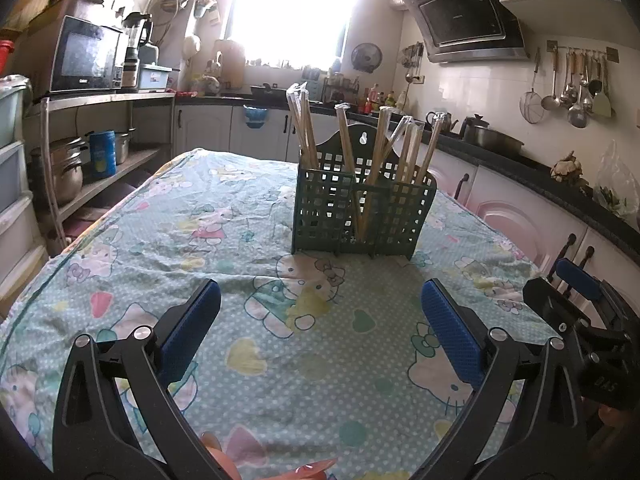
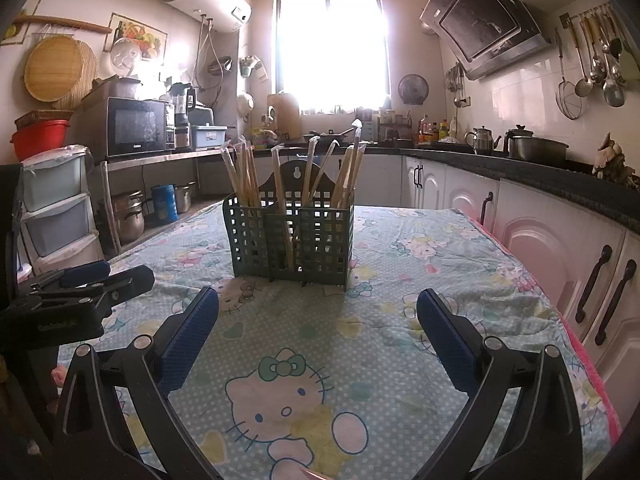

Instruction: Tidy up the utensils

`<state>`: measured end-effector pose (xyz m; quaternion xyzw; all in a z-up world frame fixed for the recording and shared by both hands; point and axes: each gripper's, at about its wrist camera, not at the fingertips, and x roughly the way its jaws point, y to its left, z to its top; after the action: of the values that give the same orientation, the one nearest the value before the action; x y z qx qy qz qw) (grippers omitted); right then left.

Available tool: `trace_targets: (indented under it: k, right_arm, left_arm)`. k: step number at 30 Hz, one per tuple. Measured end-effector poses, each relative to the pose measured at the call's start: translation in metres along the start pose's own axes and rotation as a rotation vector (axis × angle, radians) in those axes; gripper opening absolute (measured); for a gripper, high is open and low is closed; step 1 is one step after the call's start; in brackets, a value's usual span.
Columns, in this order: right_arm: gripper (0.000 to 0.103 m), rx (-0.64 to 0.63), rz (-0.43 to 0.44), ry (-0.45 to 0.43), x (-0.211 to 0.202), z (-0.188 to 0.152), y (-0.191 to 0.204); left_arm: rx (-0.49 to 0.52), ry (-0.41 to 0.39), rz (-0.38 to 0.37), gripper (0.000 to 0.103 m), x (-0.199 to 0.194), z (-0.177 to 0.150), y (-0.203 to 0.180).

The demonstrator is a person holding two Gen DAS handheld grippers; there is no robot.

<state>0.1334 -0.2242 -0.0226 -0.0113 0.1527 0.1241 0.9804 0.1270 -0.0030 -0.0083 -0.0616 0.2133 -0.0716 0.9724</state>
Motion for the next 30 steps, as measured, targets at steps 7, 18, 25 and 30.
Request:
trace_targets:
  k: [7,18,25,30]
  right_arm:
    - [0.097,0.001,-0.001,-0.002,0.0,0.0,0.0]
    - [0.097,0.003,-0.004,0.001,-0.001,0.001,-0.001]
    - [0.097,0.014,-0.024,0.024,0.0,0.001,-0.006]
    - [0.097,0.066,-0.048,0.092,0.005,0.006,-0.023]
  left_arm:
    - [0.002,0.001,0.003,0.092,-0.001,0.0,0.0]
    - [-0.023,0.048,0.002,0.092,0.004,-0.002,0.004]
    - [-0.032,0.053,0.028,0.092,0.003,-0.003,0.007]
    - [-0.065,0.068,0.048,0.092,0.002,0.004,0.02]
